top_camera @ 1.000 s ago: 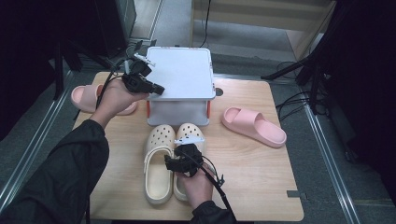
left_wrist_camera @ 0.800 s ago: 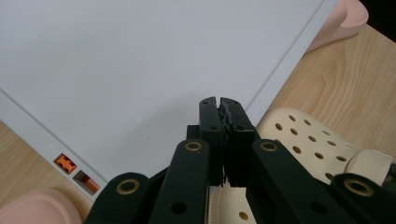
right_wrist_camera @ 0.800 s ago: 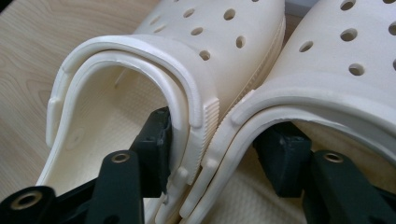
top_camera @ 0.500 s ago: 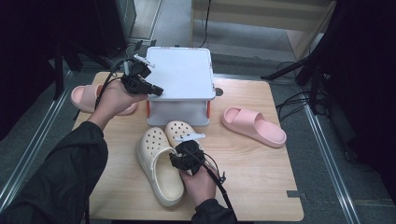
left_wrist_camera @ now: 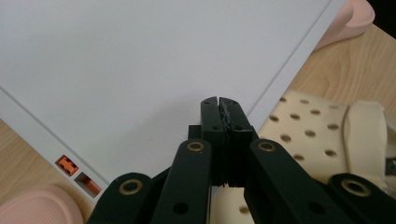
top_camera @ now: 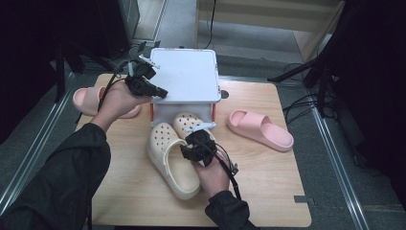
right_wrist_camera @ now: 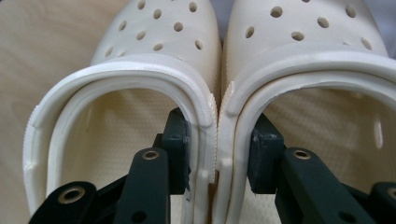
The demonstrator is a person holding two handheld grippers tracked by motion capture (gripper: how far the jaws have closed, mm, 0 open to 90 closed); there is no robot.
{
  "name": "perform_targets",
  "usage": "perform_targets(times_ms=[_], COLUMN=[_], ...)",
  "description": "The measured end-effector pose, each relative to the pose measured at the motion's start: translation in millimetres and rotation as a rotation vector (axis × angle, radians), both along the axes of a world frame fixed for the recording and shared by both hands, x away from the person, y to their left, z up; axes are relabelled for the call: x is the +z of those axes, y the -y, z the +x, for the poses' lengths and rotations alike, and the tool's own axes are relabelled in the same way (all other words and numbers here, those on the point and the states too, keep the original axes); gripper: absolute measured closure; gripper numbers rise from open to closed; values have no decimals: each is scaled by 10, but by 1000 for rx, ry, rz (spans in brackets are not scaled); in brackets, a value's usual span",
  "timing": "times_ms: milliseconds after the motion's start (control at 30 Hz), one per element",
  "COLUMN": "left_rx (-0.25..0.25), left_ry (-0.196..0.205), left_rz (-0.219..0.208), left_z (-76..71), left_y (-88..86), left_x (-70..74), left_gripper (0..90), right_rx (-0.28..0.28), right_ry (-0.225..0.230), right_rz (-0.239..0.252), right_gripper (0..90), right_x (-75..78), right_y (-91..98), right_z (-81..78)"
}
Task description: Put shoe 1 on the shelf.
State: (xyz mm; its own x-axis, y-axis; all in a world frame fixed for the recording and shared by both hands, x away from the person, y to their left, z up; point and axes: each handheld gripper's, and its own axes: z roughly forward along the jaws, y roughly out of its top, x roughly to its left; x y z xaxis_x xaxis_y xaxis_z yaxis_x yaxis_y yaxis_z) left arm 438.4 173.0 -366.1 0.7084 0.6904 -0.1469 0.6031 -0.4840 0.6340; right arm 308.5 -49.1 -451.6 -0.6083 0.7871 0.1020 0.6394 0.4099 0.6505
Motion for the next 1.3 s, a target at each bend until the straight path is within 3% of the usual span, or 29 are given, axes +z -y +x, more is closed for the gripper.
perform_targets(times_ms=[300, 567, 1033, 1200, 1300], left_rx=[-1, 6, -1, 10, 11], left_ry=[-9, -4, 9, 8, 11], left_rz=[-3, -39, -33, -51, -46], left_z=[12, 3, -10, -15, -18], left_y=[-7, -45, -41, -57, -50], left_x=[2, -28, -33, -45, -43], left_gripper=[891, 892, 892, 892, 893], right_rx=[-47, -96, -148, -126, -102], right_ry=[28, 35, 61, 59, 72], right_rz=[44, 61, 93, 97, 66], right_gripper=[662, 661, 650, 615, 560], right_x=[-26, -103, -230, -245, -252], right_y=[68, 11, -59, -34, -62], right_z=[491, 789, 892, 883, 833])
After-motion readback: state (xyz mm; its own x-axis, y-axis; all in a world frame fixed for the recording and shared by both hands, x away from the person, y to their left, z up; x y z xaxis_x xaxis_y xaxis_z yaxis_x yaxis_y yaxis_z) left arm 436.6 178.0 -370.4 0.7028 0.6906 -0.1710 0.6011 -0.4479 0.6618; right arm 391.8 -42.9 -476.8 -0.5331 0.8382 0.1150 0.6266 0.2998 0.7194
